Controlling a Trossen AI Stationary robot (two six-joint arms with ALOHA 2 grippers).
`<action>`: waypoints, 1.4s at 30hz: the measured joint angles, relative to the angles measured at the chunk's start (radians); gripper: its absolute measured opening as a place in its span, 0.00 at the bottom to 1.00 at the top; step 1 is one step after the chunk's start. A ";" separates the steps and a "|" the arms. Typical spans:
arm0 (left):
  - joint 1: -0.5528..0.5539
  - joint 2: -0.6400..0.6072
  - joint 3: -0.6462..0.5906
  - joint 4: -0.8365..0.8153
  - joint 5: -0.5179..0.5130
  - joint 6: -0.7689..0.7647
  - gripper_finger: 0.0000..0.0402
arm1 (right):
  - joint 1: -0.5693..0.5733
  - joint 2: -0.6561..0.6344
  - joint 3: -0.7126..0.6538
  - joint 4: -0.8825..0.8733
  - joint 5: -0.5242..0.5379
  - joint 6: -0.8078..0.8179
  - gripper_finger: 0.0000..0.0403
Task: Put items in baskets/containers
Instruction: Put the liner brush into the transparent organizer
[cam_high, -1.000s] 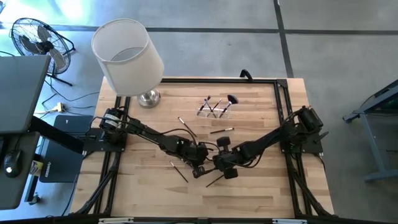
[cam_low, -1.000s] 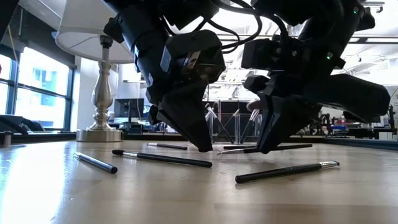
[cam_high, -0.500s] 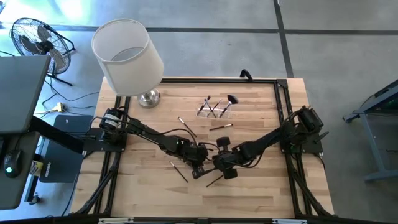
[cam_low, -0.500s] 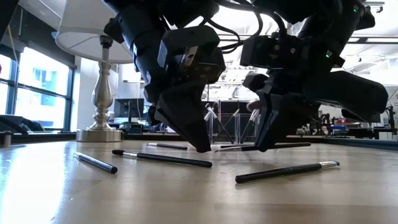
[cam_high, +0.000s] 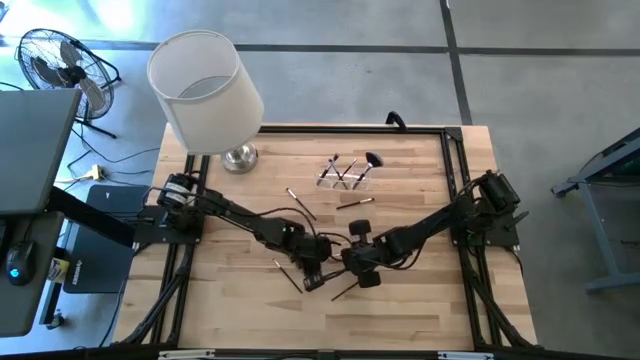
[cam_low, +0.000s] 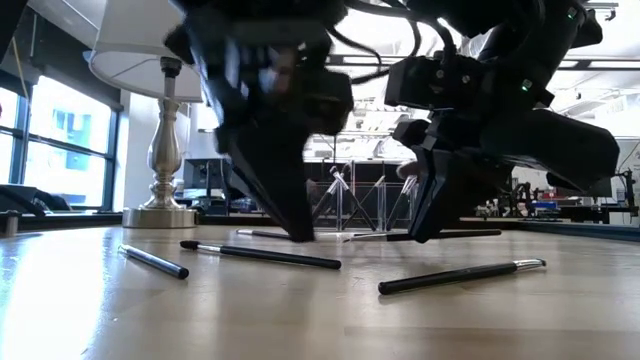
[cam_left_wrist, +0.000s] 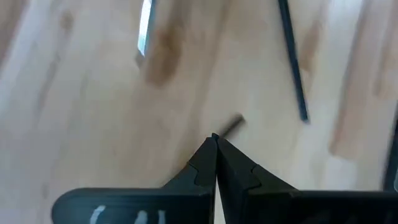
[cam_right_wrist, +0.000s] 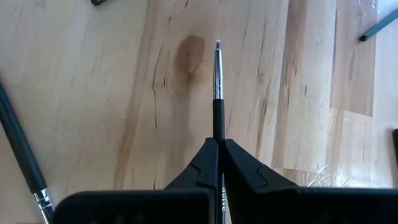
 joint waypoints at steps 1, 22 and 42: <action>-0.011 -0.003 0.017 -0.042 -0.006 -0.002 0.00 | 0.000 0.000 0.000 0.000 0.000 0.000 0.01; -0.289 0.002 0.218 -0.467 -0.091 -0.053 0.00 | 0.000 -0.002 0.001 0.018 -0.020 0.056 0.01; -0.585 0.071 0.216 -0.177 -0.002 -0.298 0.01 | 0.002 -0.002 0.001 0.003 -0.116 0.324 0.03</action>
